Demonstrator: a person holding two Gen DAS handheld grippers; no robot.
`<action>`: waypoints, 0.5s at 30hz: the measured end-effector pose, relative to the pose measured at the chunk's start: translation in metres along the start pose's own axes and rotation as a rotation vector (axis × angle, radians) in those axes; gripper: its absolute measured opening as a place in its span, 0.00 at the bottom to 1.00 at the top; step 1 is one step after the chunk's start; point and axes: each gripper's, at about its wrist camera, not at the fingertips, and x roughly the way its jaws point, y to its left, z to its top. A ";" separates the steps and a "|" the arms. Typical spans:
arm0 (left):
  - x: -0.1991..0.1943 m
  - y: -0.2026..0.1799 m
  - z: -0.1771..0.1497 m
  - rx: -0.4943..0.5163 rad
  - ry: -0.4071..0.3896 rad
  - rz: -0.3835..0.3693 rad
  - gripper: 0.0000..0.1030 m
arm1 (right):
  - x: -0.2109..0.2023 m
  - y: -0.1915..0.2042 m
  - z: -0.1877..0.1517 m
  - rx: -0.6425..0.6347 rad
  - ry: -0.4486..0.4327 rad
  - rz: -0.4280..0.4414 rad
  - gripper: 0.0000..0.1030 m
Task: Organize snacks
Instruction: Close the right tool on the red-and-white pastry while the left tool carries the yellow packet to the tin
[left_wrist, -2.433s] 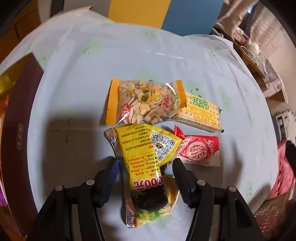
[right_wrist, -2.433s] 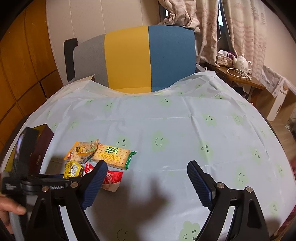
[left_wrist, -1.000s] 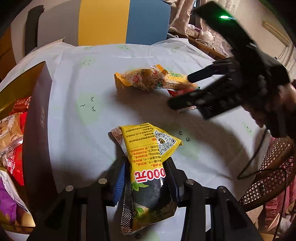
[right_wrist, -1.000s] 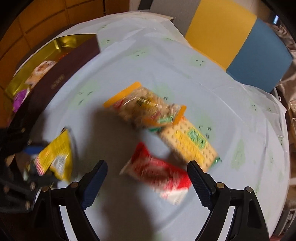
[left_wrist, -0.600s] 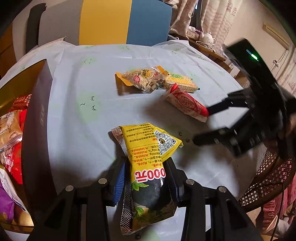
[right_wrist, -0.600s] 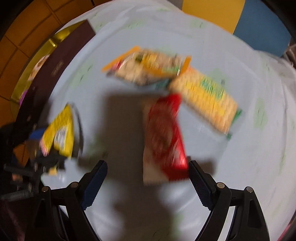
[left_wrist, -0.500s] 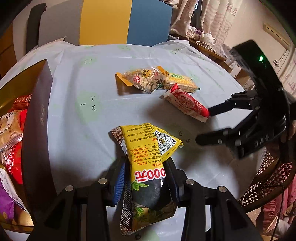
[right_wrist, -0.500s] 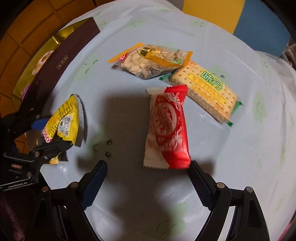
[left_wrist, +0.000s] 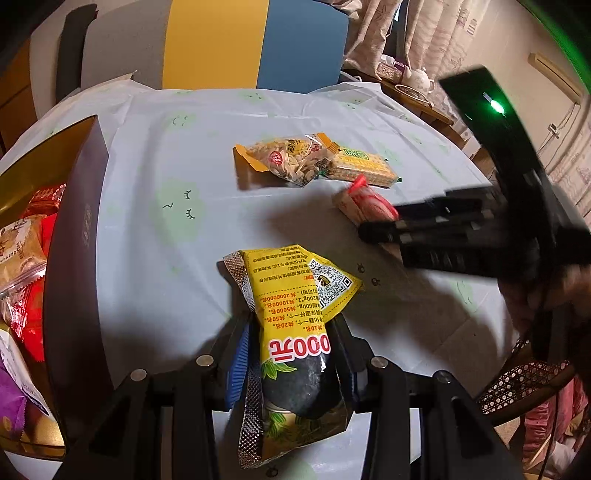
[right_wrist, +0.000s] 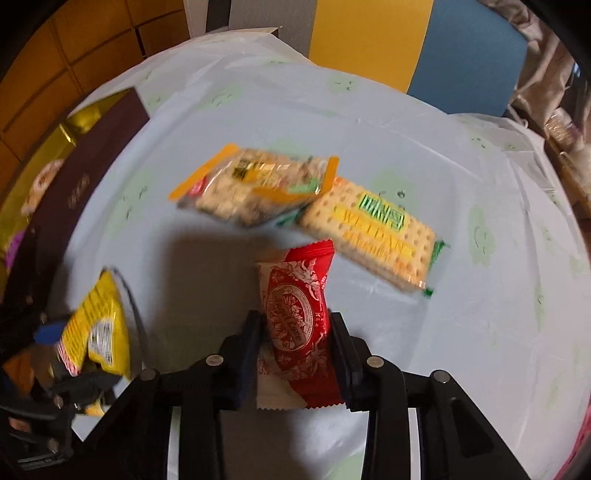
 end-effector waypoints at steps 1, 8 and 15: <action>0.000 -0.001 0.000 0.006 -0.003 0.004 0.41 | -0.003 0.004 -0.009 0.001 -0.010 -0.010 0.35; -0.001 -0.005 -0.001 0.018 -0.011 0.029 0.38 | -0.008 0.019 -0.040 0.010 -0.095 -0.086 0.35; -0.009 -0.007 0.003 0.031 -0.004 0.025 0.32 | -0.009 0.009 -0.048 0.087 -0.161 -0.060 0.37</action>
